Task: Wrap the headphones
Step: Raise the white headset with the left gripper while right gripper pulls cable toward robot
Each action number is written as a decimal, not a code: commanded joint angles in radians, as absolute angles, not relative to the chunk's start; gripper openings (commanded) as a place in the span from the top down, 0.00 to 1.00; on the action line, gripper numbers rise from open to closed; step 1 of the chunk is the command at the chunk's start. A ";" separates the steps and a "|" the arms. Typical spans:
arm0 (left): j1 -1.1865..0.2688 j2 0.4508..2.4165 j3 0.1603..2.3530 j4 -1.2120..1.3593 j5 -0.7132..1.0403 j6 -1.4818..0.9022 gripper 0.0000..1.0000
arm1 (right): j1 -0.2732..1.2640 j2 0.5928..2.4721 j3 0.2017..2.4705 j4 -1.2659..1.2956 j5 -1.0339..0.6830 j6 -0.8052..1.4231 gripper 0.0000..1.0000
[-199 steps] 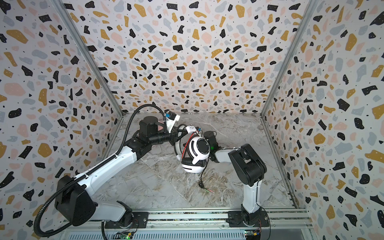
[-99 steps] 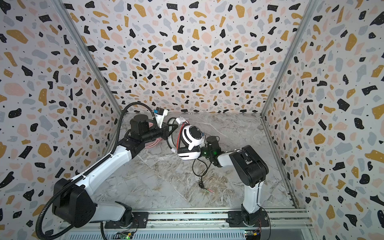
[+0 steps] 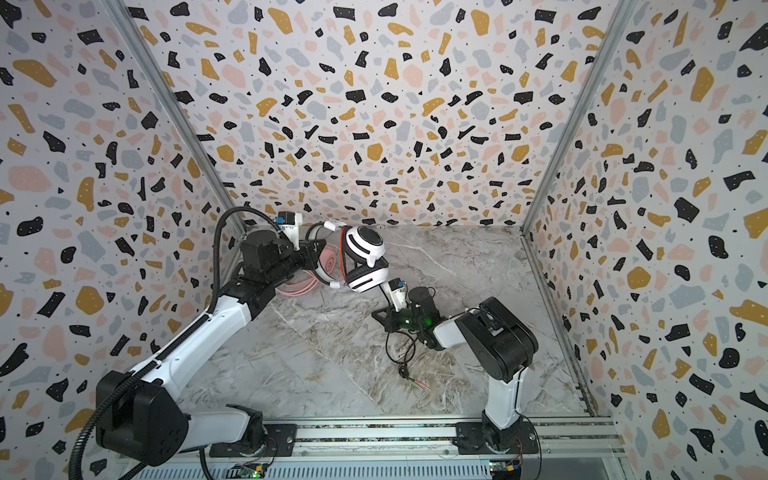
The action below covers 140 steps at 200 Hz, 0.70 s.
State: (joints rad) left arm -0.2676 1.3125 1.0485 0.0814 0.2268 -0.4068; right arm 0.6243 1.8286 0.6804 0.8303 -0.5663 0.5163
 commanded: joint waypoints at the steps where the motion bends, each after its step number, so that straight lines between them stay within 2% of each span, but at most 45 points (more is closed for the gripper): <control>1: -0.251 1.270 1.048 0.197 0.100 -0.519 1.00 | 0.652 1.763 0.651 0.818 -0.530 0.516 0.89; 85: -0.242 1.240 1.024 0.176 -0.101 -0.528 1.00 | 0.753 1.734 0.613 0.767 -0.417 0.475 0.89; 140: -0.242 1.233 1.005 0.157 -0.259 -0.569 1.00 | 0.813 1.651 0.641 0.600 -0.293 0.383 0.89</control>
State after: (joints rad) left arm -0.2497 1.2724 1.0027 0.0666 -0.1486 -0.4900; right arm 0.7803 1.7191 0.6186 0.7082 -0.3763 0.4492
